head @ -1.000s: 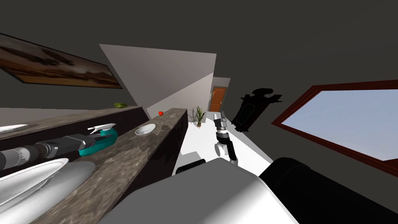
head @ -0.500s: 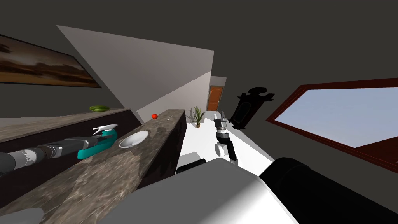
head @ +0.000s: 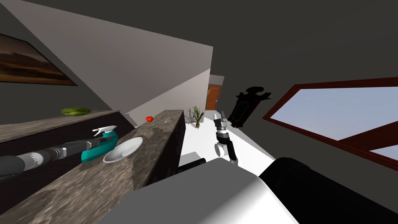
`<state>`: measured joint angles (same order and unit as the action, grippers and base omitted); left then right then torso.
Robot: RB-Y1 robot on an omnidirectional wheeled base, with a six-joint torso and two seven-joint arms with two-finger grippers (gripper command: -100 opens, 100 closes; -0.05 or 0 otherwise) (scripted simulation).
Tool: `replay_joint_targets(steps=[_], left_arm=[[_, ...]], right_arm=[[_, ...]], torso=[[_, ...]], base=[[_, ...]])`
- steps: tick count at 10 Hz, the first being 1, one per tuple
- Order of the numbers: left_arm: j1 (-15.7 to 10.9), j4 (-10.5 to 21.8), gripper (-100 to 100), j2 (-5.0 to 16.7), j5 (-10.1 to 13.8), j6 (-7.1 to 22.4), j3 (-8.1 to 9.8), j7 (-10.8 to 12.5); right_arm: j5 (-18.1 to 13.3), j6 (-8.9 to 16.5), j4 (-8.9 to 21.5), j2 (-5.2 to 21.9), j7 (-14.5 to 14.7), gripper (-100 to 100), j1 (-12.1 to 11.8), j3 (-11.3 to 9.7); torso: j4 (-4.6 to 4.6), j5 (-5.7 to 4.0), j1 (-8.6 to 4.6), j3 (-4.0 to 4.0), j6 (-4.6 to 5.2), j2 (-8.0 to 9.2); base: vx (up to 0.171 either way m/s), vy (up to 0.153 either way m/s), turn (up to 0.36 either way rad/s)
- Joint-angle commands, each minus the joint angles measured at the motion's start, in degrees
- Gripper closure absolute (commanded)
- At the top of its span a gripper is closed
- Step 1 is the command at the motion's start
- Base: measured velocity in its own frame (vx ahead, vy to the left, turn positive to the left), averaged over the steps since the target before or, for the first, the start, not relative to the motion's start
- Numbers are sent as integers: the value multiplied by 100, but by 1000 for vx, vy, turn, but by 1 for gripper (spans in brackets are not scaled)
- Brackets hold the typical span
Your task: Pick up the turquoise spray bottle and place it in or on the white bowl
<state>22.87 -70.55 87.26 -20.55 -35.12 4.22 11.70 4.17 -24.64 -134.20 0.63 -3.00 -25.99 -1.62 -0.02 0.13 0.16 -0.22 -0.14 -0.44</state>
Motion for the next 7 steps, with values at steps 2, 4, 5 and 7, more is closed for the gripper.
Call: replay_joint_targets(steps=[2, 4, 5, 7], left_arm=[[3, -8, -100, 0, 6, 19, -1, 21], [2, -7, -100, 1, 5, 18, 0, 19], [2, -7, -100, 1, 5, 18, 0, 19], [2, -7, 0, 1, 5, 18, 0, 19]], right_arm=[[0, 0, 0, -1, 0, 0, 0, 0], [0, 0, 0, -1, 0, 0, 1, -1], [0, 0, 0, -1, 0, 0, 1, -1], [0, 0, 0, -1, 0, 0, 1, -1]], torso=[[4, -4, -19, 11, -4, 19], [10, -10, -41, 24, -5, 40], [11, -11, -44, 26, -6, 43], [11, -12, -45, 27, -6, 45]], base=[[21, 28, -11], [0, 0, 0], [0, 0, 0], [0, 0, 0]])
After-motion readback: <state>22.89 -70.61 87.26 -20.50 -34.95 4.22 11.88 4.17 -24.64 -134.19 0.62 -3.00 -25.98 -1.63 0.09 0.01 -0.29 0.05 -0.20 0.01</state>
